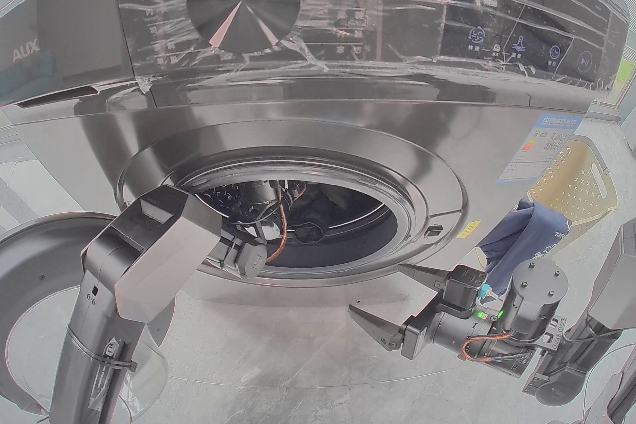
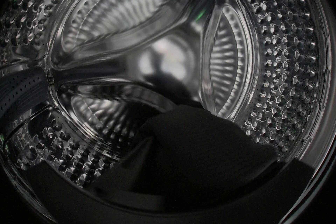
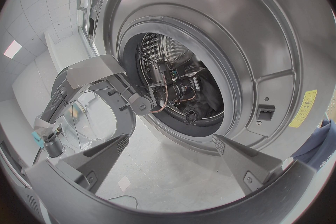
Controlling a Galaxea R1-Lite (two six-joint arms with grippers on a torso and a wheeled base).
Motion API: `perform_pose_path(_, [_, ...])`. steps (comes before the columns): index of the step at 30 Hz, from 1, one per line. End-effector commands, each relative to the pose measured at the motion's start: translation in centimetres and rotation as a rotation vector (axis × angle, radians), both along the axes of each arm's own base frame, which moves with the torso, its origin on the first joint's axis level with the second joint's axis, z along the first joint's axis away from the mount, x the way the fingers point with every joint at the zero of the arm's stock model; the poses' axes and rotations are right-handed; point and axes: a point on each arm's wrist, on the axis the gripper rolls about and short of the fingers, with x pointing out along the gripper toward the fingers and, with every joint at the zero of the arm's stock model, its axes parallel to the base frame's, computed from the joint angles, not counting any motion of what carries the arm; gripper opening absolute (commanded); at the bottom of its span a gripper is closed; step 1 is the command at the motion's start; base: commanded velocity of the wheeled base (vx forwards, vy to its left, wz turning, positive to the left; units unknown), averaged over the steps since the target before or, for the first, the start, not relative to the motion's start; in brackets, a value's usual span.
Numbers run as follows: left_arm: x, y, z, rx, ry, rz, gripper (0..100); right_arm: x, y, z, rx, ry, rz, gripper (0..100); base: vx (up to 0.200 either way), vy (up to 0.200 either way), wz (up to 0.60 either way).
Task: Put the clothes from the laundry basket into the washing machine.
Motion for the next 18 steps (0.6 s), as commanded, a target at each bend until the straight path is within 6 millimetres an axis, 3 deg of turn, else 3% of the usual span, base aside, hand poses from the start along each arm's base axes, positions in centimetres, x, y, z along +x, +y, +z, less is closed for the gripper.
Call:
perform_pose_path(1, [-0.5,-0.4,0.5,-0.024,0.014,-0.016,100,0.1,0.1,-0.2,-0.004,0.006,0.001,100,0.000,0.000,0.00])
perform_pose_path(4, [-1.9,-0.4,1.7,-0.057,0.097,-0.043,100,0.1,0.1,-0.2,-0.004,0.006,0.001,100,0.000,0.000,0.00])
perform_pose_path(8, [-3.8,-0.9,1.8,-0.047,0.206,-0.073,100,0.1,0.1,-0.2,-0.003,0.005,0.001,100,0.000,0.000,0.00])
perform_pose_path(13, [-5.3,-2.3,-0.9,0.009,0.296,-0.117,100,0.1,0.1,-0.3,-0.005,0.007,0.002,100,0.000,0.000,0.00])
perform_pose_path(18, [-5.0,-2.7,-3.9,0.065,0.340,-0.115,100,0.1,0.2,-0.3,-0.005,0.007,0.004,100,0.000,0.000,0.00])
